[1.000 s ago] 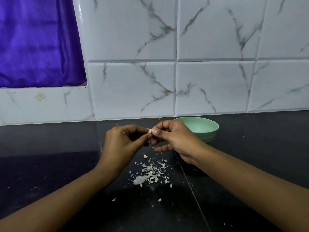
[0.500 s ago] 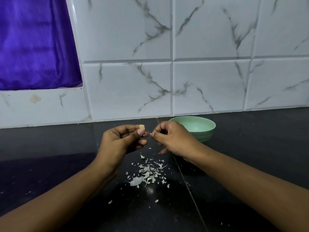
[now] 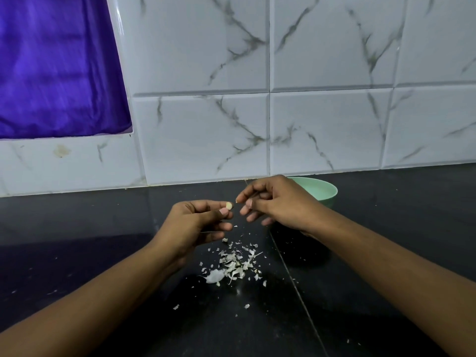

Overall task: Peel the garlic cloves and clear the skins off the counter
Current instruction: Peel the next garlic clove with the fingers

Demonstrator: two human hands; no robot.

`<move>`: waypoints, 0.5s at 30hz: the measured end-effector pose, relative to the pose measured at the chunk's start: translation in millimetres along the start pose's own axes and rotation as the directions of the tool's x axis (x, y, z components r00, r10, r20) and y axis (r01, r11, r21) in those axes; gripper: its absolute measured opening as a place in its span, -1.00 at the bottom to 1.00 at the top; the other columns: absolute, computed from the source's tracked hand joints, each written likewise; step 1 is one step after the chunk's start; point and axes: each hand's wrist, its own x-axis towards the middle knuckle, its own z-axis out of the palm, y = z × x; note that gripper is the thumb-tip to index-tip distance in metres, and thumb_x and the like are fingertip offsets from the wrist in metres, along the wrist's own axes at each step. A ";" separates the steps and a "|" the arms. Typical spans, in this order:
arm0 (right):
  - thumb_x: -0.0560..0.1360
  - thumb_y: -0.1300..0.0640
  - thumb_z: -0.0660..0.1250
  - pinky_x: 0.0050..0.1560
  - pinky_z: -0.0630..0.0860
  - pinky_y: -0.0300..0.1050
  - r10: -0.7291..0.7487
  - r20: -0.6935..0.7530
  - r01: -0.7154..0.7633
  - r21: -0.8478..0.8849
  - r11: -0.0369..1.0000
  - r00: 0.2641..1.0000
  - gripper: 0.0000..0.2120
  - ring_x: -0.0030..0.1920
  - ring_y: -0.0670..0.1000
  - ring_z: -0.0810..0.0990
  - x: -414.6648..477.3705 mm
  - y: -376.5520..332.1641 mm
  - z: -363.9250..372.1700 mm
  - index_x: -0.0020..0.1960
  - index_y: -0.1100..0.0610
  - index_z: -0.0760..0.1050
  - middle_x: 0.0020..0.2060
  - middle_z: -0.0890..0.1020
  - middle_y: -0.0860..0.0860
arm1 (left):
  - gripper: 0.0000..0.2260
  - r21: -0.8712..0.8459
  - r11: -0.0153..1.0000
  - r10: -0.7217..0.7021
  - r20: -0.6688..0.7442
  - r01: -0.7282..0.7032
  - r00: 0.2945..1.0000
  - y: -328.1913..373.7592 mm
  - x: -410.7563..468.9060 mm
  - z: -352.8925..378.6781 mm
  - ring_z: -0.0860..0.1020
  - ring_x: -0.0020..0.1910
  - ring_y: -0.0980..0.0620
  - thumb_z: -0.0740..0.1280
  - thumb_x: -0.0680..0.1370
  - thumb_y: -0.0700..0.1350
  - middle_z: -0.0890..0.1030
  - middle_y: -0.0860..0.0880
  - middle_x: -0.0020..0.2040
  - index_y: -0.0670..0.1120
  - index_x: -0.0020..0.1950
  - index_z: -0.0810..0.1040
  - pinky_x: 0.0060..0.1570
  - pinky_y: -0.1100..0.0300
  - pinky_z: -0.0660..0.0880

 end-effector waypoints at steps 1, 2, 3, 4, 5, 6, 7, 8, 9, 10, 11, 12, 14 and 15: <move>0.52 0.21 0.34 -0.31 0.50 -0.26 -0.025 -0.012 0.025 -0.023 0.999 1.000 -0.89 -0.21 -0.12 0.67 -0.1 -0.6 -0.5 -0.07 0.02 0.59 -0.25 0.68 -0.06 | -0.92 0.026 1.000 0.008 -0.003 -0.008 1.000 -0.2 -0.1 0.4 0.62 -0.41 0.12 0.36 0.49 -0.29 0.68 -0.03 -0.30 -0.16 -0.12 0.64 -0.42 0.34 0.53; 0.50 0.19 0.37 -0.31 0.51 -0.26 -0.053 -0.017 0.053 -0.042 0.998 0.998 -0.91 -0.21 -0.14 0.66 -0.7 -0.5 -0.2 -0.06 0.01 0.59 -0.26 0.67 -0.09 | -0.93 0.052 0.999 0.017 -0.006 -0.016 1.000 -0.2 -0.5 0.8 0.62 -0.42 0.12 0.37 0.48 -0.29 0.67 -0.04 -0.31 -0.17 -0.14 0.64 -0.42 0.34 0.53; 0.49 0.18 0.39 -0.31 0.53 -0.26 -0.083 -0.015 0.082 -0.059 0.995 0.996 -0.92 -0.22 -0.16 0.65 -1.1 -0.7 0.6 -0.06 0.01 0.59 -0.27 0.65 -0.11 | -0.94 0.080 0.996 0.028 -0.009 -0.027 1.000 0.2 -0.9 1.3 0.61 -0.43 0.11 0.38 0.48 -0.29 0.67 -0.05 -0.32 -0.17 -0.16 0.64 -0.42 0.33 0.54; 0.48 0.17 0.41 -0.29 0.56 -0.24 -0.108 -0.013 0.107 -0.075 0.992 0.994 -0.92 -0.22 -0.16 0.65 -1.6 -0.4 2.4 -0.06 0.01 0.59 -0.28 0.65 -0.12 | -0.94 0.107 0.993 0.041 -0.014 -0.039 0.999 0.3 -1.3 1.5 0.61 -0.43 0.10 0.39 0.47 -0.28 0.66 -0.06 -0.33 -0.18 -0.18 0.63 -0.42 0.32 0.54; 0.47 0.16 0.43 -0.26 0.59 -0.22 -0.129 -0.015 0.127 -0.091 0.988 0.992 -0.91 -0.22 -0.15 0.65 -2.0 -0.1 4.5 -0.06 0.01 0.60 -0.28 0.65 -0.11 | -0.95 0.135 0.989 0.057 -0.018 -0.054 0.998 0.6 -1.8 1.9 0.61 -0.44 0.08 0.41 0.46 -0.27 0.66 -0.08 -0.33 -0.18 -0.20 0.63 -0.42 0.31 0.54; 0.45 0.16 0.44 -0.22 0.60 -0.20 -0.149 -0.023 0.146 -0.114 0.983 0.989 -0.92 -0.22 -0.13 0.65 -2.1 0.6 6.6 -0.07 0.02 0.61 -0.27 0.66 -0.10 | -0.95 0.163 0.984 0.075 -0.021 -0.071 0.997 1.1 -2.5 2.3 0.61 -0.44 0.07 0.42 0.45 -0.25 0.66 -0.09 -0.33 -0.18 -0.22 0.63 -0.42 0.30 0.55; 0.44 0.16 0.45 -0.19 0.61 -0.18 -0.168 -0.034 0.162 -0.139 0.977 0.985 -0.93 -0.22 -0.11 0.66 -1.8 1.3 8.5 -0.08 0.03 0.62 -0.27 0.67 -0.07 | -0.94 0.193 0.977 0.095 -0.024 -0.089 0.995 1.7 -3.6 2.7 0.62 -0.43 0.06 0.44 0.43 -0.22 0.66 -0.10 -0.33 -0.19 -0.23 0.64 -0.41 0.28 0.55; 0.44 0.16 0.46 -0.16 0.62 -0.15 -0.182 -0.046 0.173 -0.158 0.972 0.982 -0.94 -0.23 -0.09 0.67 -1.8 1.5 10.0 -0.10 0.05 0.63 -0.27 0.68 -0.04 | -0.93 0.227 0.968 0.119 -0.027 -0.110 0.993 2.3 -4.7 3.2 0.63 -0.41 0.04 0.46 0.42 -0.20 0.67 -0.12 -0.33 -0.19 -0.23 0.64 -0.38 0.26 0.57; 0.43 0.16 0.46 -0.14 0.63 -0.13 -0.188 -0.055 0.177 -0.161 0.971 0.981 -0.95 -0.24 -0.07 0.67 -1.7 1.5 11.0 -0.12 0.06 0.63 -0.28 0.69 -0.01 | -0.91 0.266 0.955 0.148 -0.030 -0.134 0.989 2.6 -5.4 3.6 0.64 -0.39 0.02 0.47 0.40 -0.18 0.68 -0.13 -0.32 -0.20 -0.22 0.65 -0.34 0.22 0.60; 0.43 0.18 0.46 -0.14 0.64 -0.12 -0.182 -0.058 0.173 -0.143 0.975 0.982 -0.96 -0.24 -0.05 0.68 -1.6 1.5 11.6 -0.14 0.07 0.62 -0.28 0.69 0.02 | -0.90 0.304 0.939 0.178 -0.035 -0.159 0.983 3.0 -6.2 3.9 0.66 -0.37 -0.01 0.48 0.40 -0.17 0.68 -0.14 -0.31 -0.20 -0.22 0.65 -0.29 0.17 0.62; 0.44 0.20 0.45 -0.15 0.64 -0.13 -0.169 -0.058 0.162 -0.108 0.981 0.984 -0.95 -0.24 -0.03 0.69 -1.3 1.5 11.8 -0.15 0.08 0.61 -0.27 0.69 0.05 | -0.91 0.338 0.923 0.208 -0.039 -0.183 0.977 3.3 -6.9 4.0 0.67 -0.34 -0.04 0.48 0.41 -0.17 0.69 -0.14 -0.30 -0.20 -0.22 0.65 -0.24 0.11 0.62; 0.45 0.23 0.44 -0.17 0.63 -0.15 -0.146 -0.055 0.143 -0.059 0.988 0.988 -0.94 -0.24 -0.03 0.69 -1.3 1.5 11.7 -0.16 0.10 0.60 -0.25 0.69 0.08 | -0.92 0.365 0.908 0.235 -0.043 -0.204 0.971 3.5 -7.4 3.9 0.68 -0.33 -0.06 0.47 0.43 -0.18 0.69 -0.15 -0.30 -0.18 -0.23 0.65 -0.20 0.07 0.62; 0.46 0.28 0.41 -0.21 0.61 -0.23 -0.063 -0.041 0.067 0.091 0.994 0.997 -0.94 -0.26 -0.05 0.68 -1.6 1.1 12.0 -0.16 0.15 0.60 -0.21 0.69 0.15 | -0.93 0.409 0.882 0.276 -0.047 -0.233 0.960 3.1 -8.0 3.4 0.68 -0.31 -0.07 0.46 0.45 -0.19 0.68 -0.13 -0.31 -0.15 -0.23 0.65 -0.16 0.02 0.62; 0.47 0.29 0.40 -0.23 0.61 -0.25 -0.002 -0.029 0.007 0.181 0.983 1.000 -0.95 -0.27 -0.05 0.67 -1.9 0.8 12.3 -0.16 0.19 0.59 -0.18 0.69 0.18 | -0.93 0.439 0.864 0.294 -0.043 -0.247 0.955 2.6 -8.3 3.4 0.68 -0.31 -0.05 0.46 0.45 -0.19 0.68 -0.12 -0.32 -0.12 -0.23 0.65 -0.15 0.03 0.63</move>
